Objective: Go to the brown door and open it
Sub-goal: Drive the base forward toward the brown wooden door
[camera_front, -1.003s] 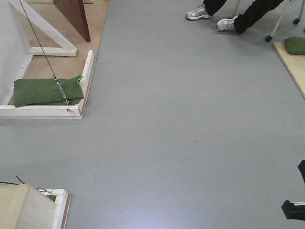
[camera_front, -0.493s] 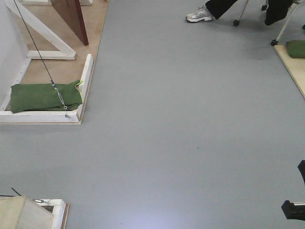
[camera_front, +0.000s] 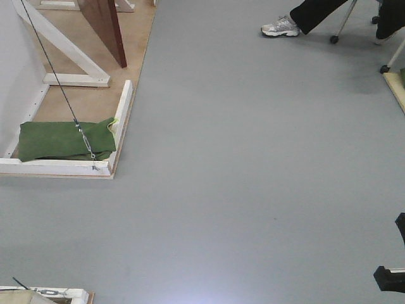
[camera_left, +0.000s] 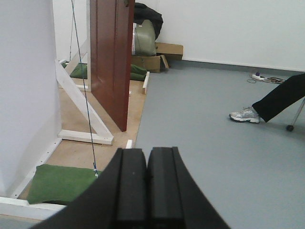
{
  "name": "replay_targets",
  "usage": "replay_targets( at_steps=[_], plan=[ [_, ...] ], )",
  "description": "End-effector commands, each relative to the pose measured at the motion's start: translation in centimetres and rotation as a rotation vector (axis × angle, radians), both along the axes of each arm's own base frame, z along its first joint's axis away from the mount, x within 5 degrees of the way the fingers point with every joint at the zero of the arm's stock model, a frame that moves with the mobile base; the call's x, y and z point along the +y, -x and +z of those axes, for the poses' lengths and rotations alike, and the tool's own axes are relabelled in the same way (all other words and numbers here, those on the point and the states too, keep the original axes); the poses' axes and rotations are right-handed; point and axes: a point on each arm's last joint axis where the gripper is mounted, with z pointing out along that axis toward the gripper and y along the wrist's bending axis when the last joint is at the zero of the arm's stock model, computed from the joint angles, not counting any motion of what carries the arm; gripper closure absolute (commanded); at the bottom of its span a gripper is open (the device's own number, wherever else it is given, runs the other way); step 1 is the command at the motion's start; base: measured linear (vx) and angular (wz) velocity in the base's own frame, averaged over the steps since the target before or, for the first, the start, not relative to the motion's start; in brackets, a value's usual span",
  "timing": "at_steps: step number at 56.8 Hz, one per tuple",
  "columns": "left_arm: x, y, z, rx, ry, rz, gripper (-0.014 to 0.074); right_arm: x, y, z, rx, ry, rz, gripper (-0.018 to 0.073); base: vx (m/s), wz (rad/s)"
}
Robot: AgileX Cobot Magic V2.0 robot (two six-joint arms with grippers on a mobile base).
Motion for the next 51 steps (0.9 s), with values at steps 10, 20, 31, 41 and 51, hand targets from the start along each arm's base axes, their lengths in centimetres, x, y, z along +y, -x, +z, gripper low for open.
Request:
replay_targets(
  at_steps=[10, 20, 31, 41, 51],
  plan=[
    [-0.1, 0.15, 1.35, -0.109, 0.012, -0.013, 0.06, -0.05, -0.08, 0.63, -0.088, 0.004, -0.006, 0.0559, 0.22, -0.04],
    [-0.1, 0.15, 1.35, -0.109, 0.012, -0.013, 0.06, -0.05, -0.08, 0.63, -0.088, 0.004, -0.006, 0.0559, 0.27, -0.04],
    [-0.1, 0.15, 1.35, -0.109, 0.012, -0.013, 0.06, -0.05, -0.08, 0.63, -0.088, 0.004, -0.006, 0.0559, 0.32, -0.02],
    [-0.1, 0.15, 1.35, -0.109, 0.012, -0.013, 0.06, -0.05, -0.08, 0.63, -0.088, 0.004, -0.006, 0.0559, 0.35, -0.01],
    [-0.1, 0.15, 1.35, -0.109, 0.012, -0.013, 0.06, -0.05, -0.08, 0.63, -0.088, 0.004, -0.006, 0.0559, 0.37, -0.04]
  ],
)
